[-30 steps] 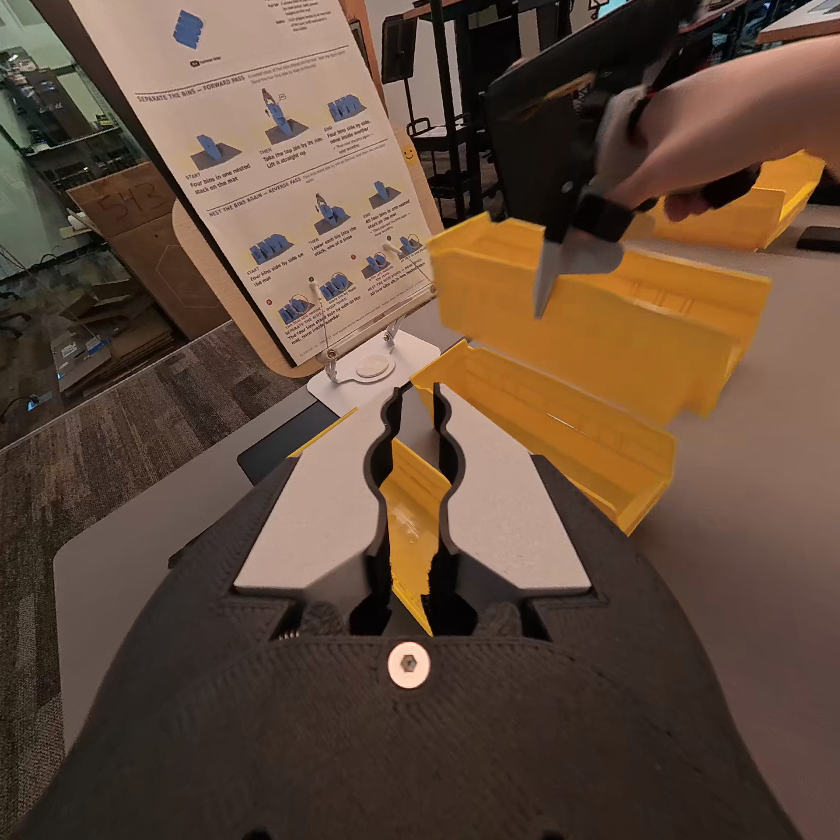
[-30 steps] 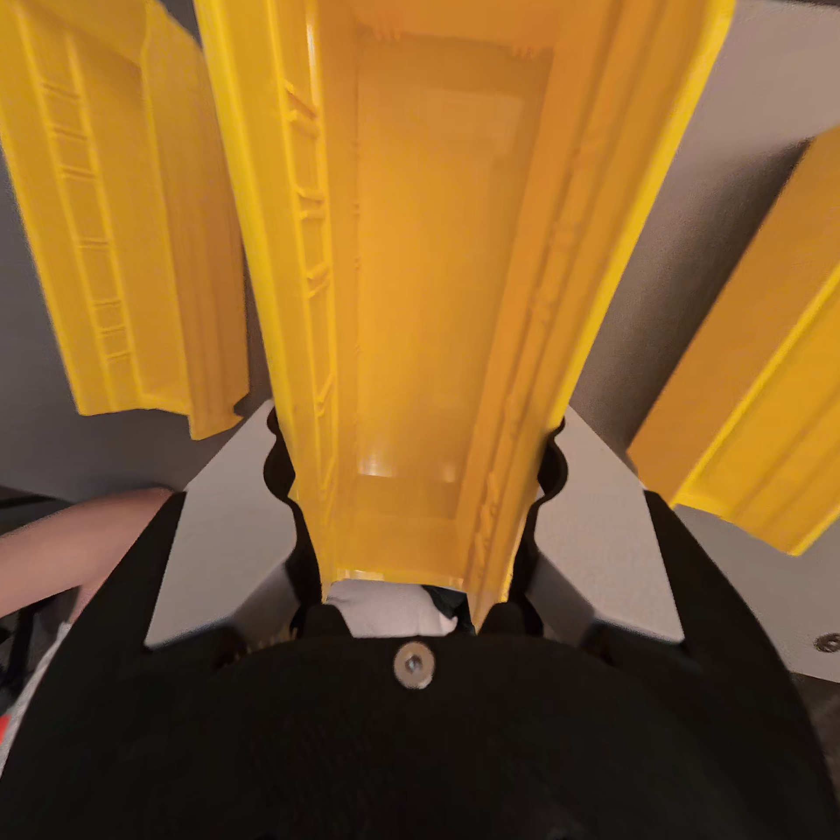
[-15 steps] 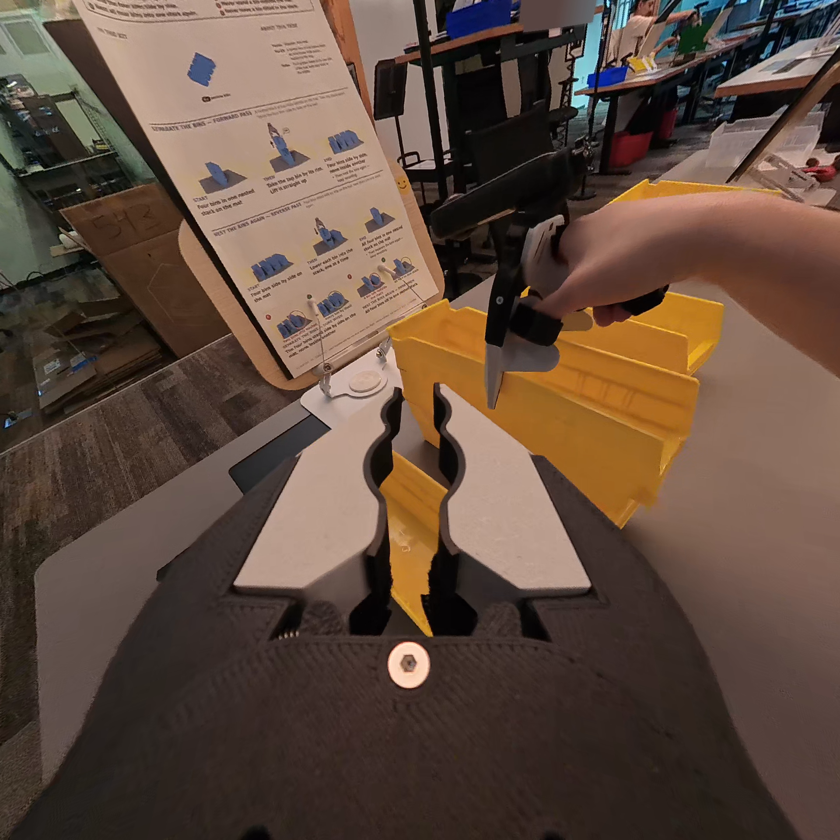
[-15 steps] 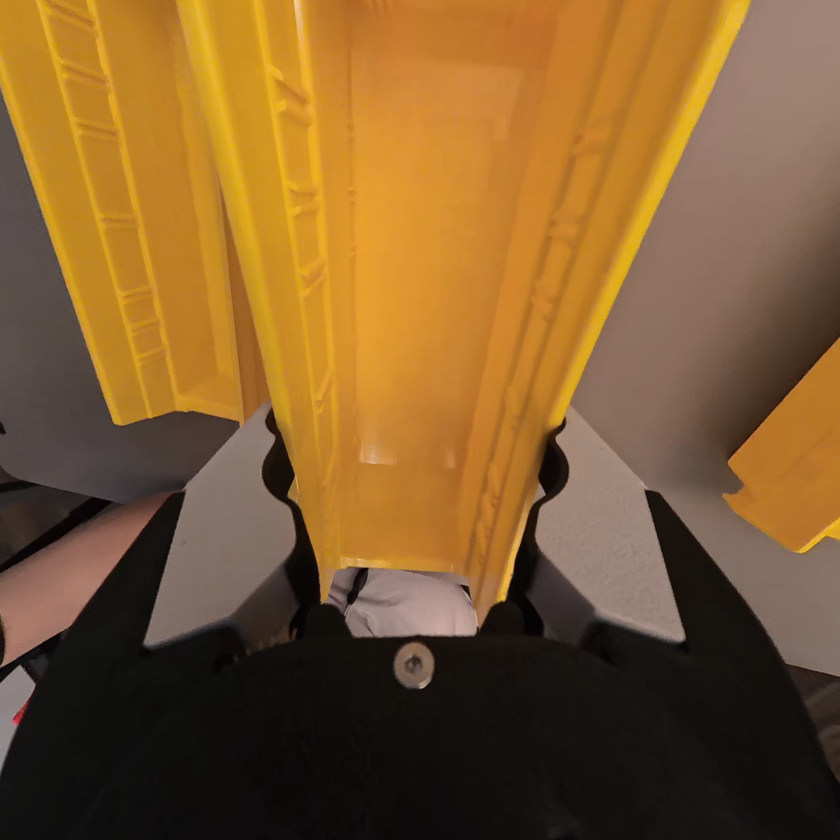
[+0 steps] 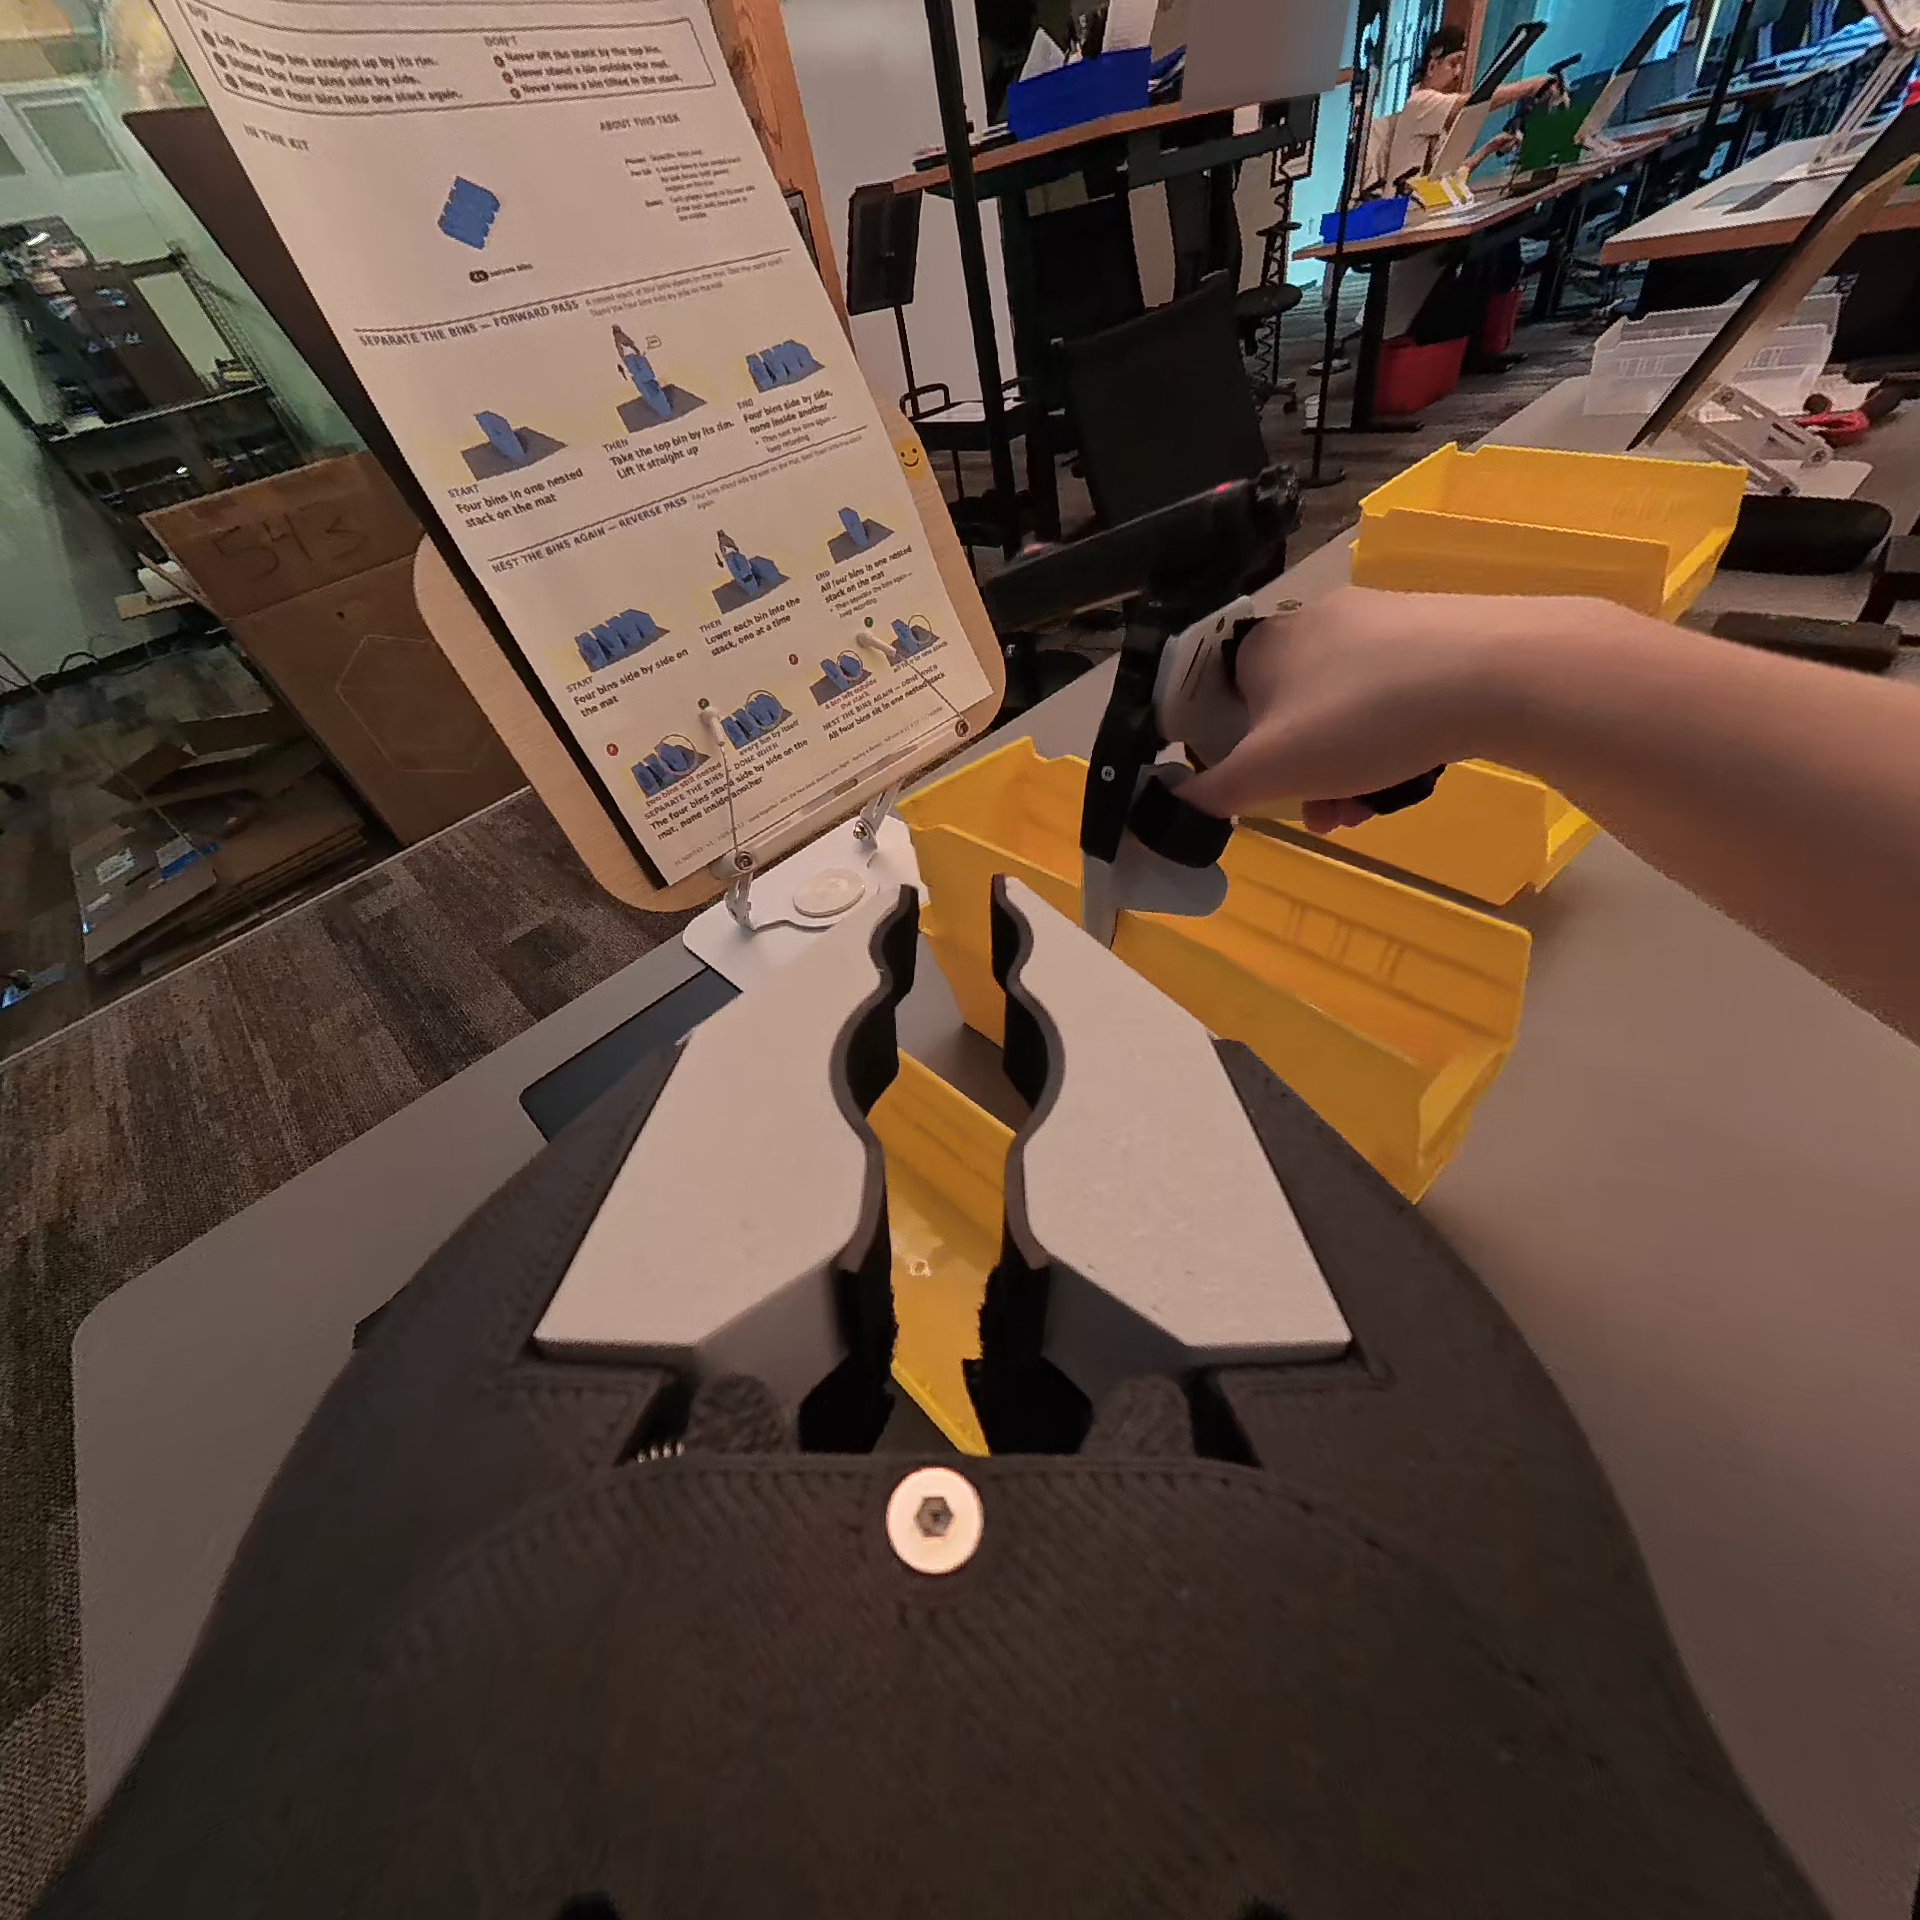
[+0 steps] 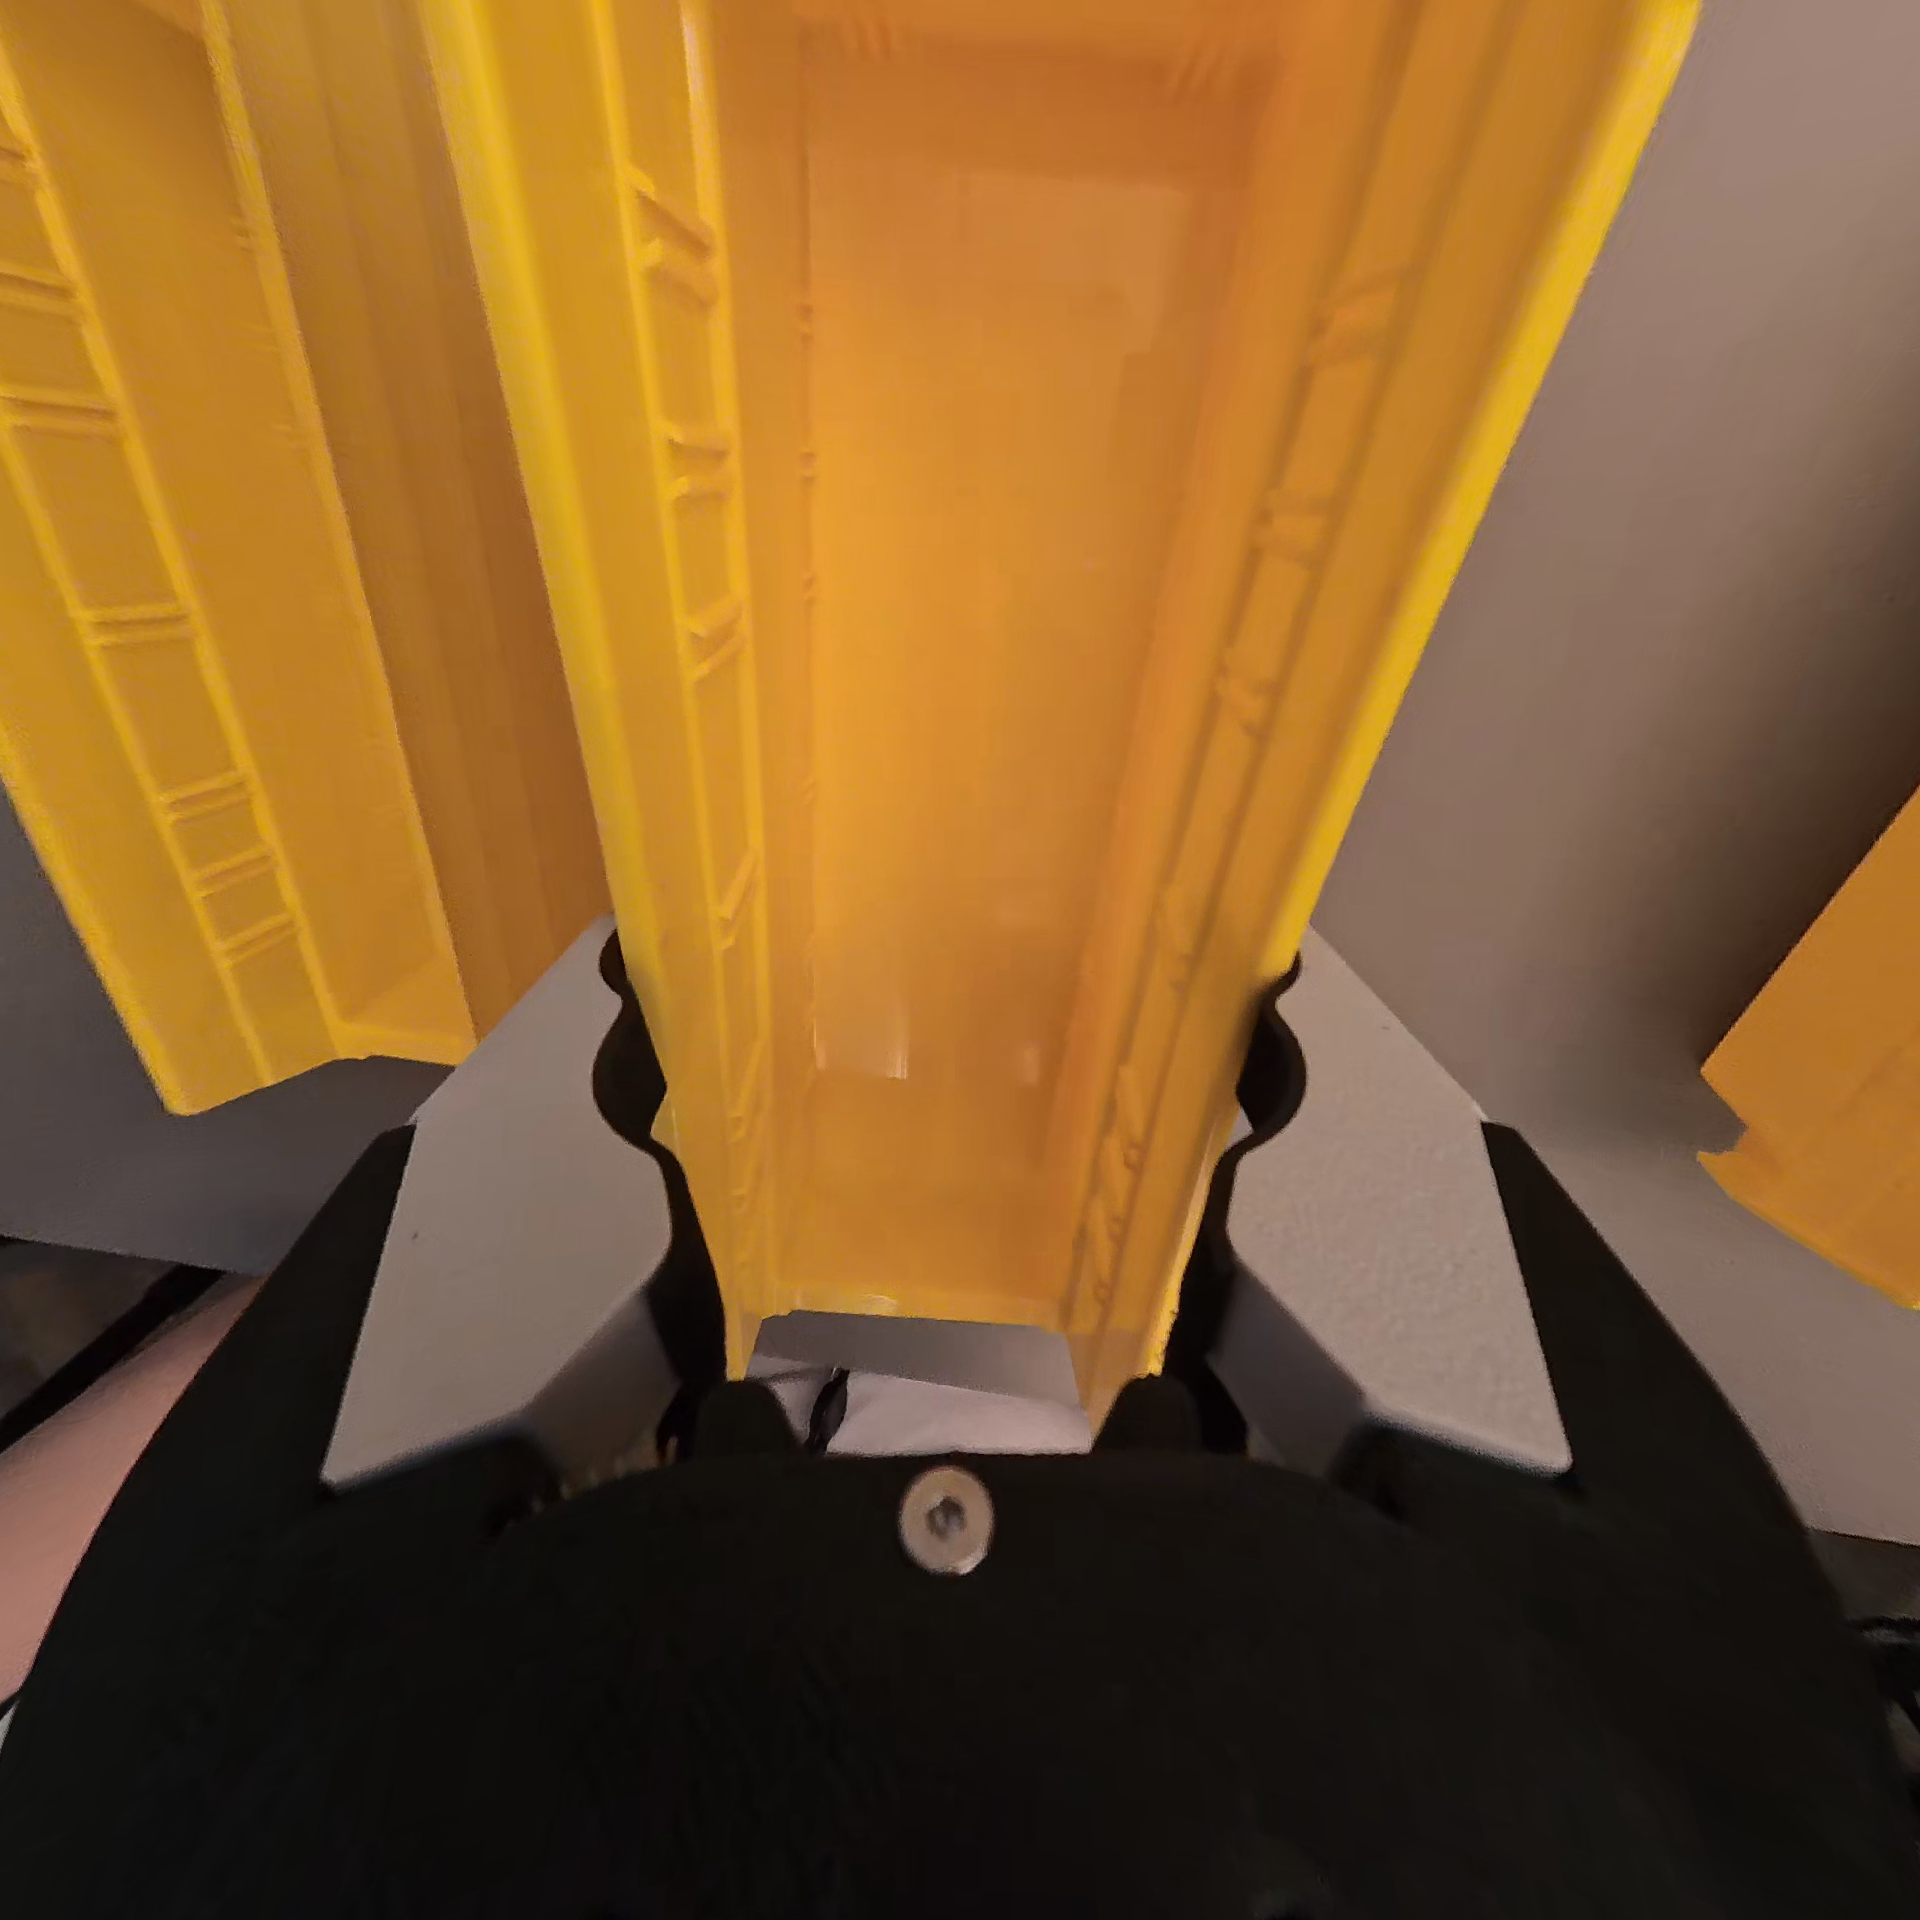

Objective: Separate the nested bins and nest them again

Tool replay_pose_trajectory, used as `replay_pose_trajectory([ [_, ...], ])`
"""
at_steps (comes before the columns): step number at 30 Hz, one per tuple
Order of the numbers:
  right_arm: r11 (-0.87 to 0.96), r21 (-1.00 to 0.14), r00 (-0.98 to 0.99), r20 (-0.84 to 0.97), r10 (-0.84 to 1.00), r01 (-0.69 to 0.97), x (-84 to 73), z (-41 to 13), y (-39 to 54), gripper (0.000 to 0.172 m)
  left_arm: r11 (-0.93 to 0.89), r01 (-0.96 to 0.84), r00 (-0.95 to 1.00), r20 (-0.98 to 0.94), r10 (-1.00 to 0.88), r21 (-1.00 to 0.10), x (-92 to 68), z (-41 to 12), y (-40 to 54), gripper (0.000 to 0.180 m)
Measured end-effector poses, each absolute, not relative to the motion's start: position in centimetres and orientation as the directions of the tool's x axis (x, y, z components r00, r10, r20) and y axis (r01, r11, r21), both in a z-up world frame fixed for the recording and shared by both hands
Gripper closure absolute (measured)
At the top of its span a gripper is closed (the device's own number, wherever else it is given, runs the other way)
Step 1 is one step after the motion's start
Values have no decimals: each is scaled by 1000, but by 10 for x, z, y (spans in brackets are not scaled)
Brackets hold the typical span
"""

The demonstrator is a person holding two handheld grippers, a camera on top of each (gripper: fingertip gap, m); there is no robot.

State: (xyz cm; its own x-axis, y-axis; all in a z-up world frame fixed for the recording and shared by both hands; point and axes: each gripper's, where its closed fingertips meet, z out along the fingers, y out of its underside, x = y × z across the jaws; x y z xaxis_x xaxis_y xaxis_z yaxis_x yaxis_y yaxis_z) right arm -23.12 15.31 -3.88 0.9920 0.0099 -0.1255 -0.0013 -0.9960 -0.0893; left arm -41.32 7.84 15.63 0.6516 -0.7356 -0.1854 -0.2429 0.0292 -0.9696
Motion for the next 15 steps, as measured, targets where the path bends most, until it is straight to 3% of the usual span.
replay_pose_trajectory([
  [15, -990, -142, 992, -127, 5, -13, -232, -55, 159, 51, 18, -251, 656, -184, -732, -968, -412, 154, 81, 168],
])
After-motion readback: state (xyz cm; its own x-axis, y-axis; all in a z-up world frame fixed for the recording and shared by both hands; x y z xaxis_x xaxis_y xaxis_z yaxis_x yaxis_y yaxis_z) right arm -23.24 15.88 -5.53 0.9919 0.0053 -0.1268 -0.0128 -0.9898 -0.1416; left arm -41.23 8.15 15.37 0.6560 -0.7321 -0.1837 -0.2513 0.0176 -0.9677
